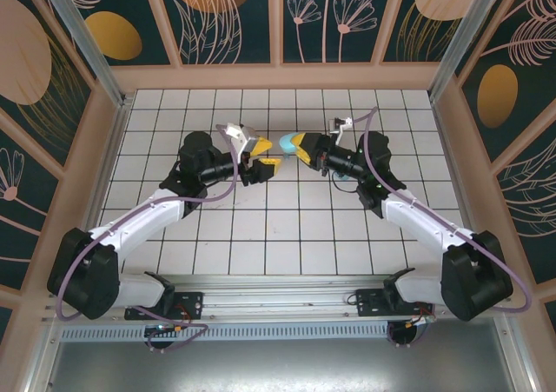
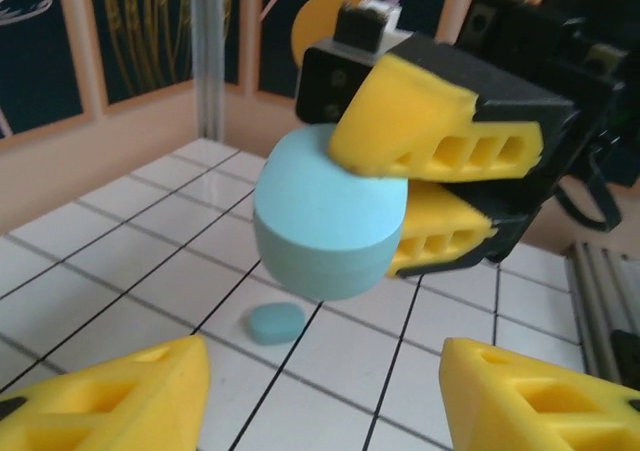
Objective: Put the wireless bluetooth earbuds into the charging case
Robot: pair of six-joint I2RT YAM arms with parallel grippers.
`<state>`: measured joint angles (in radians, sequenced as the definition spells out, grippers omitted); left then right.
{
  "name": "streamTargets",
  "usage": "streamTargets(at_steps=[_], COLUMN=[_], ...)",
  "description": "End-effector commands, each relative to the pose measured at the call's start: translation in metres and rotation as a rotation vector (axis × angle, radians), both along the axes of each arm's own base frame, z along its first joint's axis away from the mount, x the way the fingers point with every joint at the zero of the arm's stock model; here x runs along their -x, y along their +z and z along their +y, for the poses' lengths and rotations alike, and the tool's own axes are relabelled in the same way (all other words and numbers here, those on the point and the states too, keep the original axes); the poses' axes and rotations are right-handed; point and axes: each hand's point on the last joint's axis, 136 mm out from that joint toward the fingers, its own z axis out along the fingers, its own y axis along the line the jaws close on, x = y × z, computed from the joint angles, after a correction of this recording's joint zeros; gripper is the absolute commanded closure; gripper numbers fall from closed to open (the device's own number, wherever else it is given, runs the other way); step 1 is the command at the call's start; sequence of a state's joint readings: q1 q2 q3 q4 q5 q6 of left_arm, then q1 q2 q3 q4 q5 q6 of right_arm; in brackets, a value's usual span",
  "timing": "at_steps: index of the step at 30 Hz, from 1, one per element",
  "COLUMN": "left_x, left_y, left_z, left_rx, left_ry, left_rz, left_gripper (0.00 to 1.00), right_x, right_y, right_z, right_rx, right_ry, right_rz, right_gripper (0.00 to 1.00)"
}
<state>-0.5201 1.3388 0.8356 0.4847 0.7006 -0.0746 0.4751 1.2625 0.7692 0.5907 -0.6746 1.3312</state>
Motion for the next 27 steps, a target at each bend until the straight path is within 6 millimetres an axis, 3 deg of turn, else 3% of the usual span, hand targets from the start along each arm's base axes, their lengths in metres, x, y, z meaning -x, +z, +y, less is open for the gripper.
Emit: streamTargets(at_steps=[1,2,3,6,15,27], left_x=[0.013,0.014,0.016,0.013,0.002,0.001], left_y=[0.027,0.028,0.028,0.026,0.028,0.028], left_z=[-0.006,-0.006,-0.006,-0.008,-0.012,-0.017], left_rx=[0.105,0.116,0.121,0.124,0.161,0.172], left_ry=[-0.089,-0.094,-0.107,-0.104,-0.091,-0.124], left_rz=[-0.075,-0.078,-0.082,-0.069,-0.051,-0.035], left_gripper=[0.40,0.31,0.29,0.30,0.35,0.54], right_x=[0.010,0.011,0.012,0.014,0.019,0.023], right_y=[0.022,0.023,0.025,0.026,0.037,0.040], right_z=[0.000,0.001,0.001,0.003,0.010,0.014], right_rx=[-0.064,-0.070,-0.075,-0.079,-0.089,-0.097], right_ry=[0.020,0.024,0.026,0.028,0.040,0.052], right_rz=[-0.048,-0.047,-0.047,-0.050,-0.070,-0.076], right_gripper=[0.88,0.88,0.88,0.88,0.88,0.88])
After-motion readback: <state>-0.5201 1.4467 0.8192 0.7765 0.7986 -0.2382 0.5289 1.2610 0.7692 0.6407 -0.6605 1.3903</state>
